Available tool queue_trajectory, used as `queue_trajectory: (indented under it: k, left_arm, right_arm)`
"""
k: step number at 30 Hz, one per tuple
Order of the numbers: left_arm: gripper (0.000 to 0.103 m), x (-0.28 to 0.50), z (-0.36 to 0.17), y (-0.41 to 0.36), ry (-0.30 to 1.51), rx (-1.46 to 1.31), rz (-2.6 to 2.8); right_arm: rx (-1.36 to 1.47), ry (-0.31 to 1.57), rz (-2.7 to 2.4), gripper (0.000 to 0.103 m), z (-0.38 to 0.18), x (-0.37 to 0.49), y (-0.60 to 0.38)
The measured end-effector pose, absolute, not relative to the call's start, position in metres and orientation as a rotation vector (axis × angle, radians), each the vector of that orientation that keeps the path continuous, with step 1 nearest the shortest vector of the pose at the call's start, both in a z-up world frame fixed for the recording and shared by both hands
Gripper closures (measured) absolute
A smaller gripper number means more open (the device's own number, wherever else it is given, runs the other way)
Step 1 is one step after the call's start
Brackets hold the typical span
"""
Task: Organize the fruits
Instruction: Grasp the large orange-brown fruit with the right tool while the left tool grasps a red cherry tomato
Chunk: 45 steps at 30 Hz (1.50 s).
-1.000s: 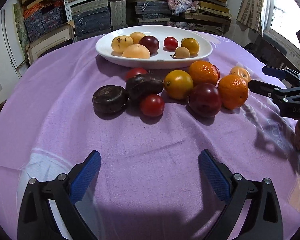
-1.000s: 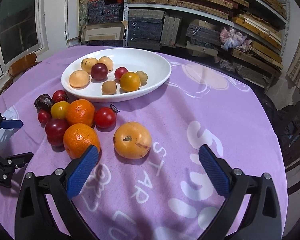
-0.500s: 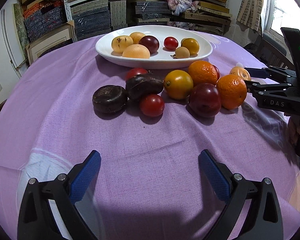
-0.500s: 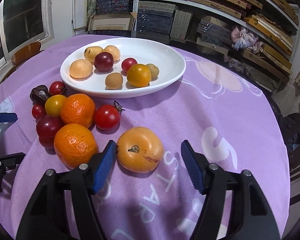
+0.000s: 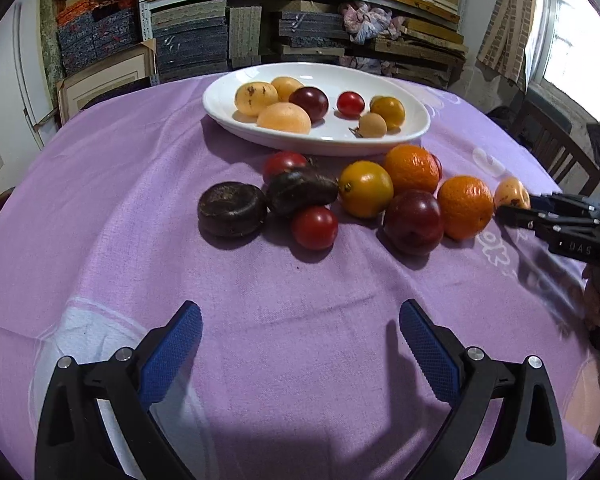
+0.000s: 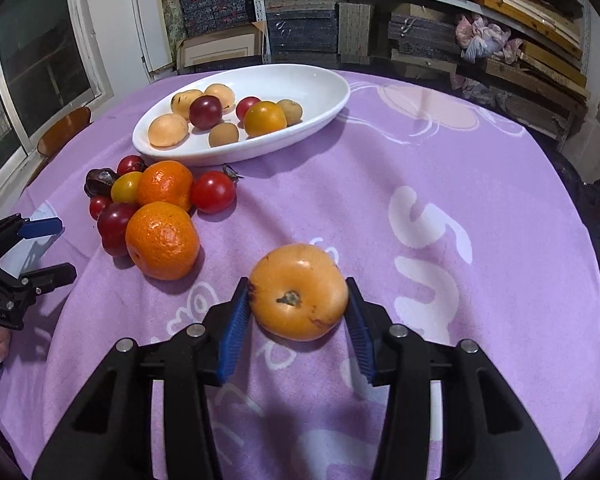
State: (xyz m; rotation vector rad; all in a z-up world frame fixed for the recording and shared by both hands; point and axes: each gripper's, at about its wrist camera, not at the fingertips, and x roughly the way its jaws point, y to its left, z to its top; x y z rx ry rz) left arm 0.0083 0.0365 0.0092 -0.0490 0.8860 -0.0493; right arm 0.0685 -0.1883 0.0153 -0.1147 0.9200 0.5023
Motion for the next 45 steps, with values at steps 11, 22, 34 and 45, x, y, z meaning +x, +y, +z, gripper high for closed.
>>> queue_trajectory:
  k: [11, 22, 34, 45]
  left_arm:
    - [0.007, 0.04, 0.011, 0.035, 0.909, -0.127, -0.044]
    - [0.051, 0.06, 0.011, 0.02, 0.912, -0.094, -0.089]
    - [0.076, 0.05, 0.01, 0.024, 0.88, -0.095, -0.089]
    - [0.077, 0.006, 0.058, 0.033, 0.71, -0.092, -0.085]
  right_arm:
    - [-0.098, 0.924, 0.527, 0.056, 0.018, 0.065, -0.192]
    - [-0.106, 0.924, 0.531, 0.054, 0.018, 0.065, -0.19]
    - [-0.103, 0.923, 0.524, 0.058, 0.018, 0.065, -0.19]
    - [-0.113, 0.8, 0.536, 0.058, 0.035, 0.045, -0.191]
